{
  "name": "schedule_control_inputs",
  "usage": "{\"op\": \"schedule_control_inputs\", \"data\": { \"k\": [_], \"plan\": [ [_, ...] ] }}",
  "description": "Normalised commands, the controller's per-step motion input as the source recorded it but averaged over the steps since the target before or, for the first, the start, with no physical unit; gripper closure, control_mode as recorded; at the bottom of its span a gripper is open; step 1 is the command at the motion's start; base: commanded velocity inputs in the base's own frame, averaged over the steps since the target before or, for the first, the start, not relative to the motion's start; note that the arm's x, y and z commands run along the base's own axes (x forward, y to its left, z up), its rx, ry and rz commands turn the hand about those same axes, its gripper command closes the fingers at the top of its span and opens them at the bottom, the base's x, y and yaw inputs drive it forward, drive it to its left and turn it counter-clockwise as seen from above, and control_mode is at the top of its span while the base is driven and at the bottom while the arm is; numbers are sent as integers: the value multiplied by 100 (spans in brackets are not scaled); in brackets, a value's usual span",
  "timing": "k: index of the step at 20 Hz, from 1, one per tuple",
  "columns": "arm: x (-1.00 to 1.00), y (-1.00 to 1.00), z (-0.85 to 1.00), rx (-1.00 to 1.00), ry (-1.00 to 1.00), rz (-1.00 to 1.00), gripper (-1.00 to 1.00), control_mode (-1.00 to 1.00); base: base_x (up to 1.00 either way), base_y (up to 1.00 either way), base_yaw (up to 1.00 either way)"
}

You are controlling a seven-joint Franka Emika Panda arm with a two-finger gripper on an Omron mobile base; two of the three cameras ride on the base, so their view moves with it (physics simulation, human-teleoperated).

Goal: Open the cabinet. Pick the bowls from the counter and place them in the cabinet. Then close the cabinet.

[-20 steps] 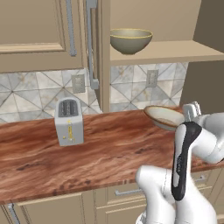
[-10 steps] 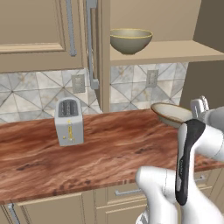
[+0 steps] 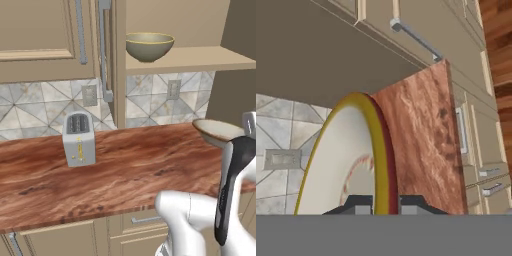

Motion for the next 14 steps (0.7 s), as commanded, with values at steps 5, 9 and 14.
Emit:
{"op": "schedule_control_inputs", "data": {
  "k": [5, 9, 14],
  "plan": [
    [-41, 0, 53, -21, 6, -15, 100, -100, 0, 0, 0],
    [-39, 0, 44, -17, 2, -6, 100, -100, 0, 0, 0],
    [-49, -6, 36, -3, -8, 1, 100, -100, 0, 0, 0]
  ]
}}
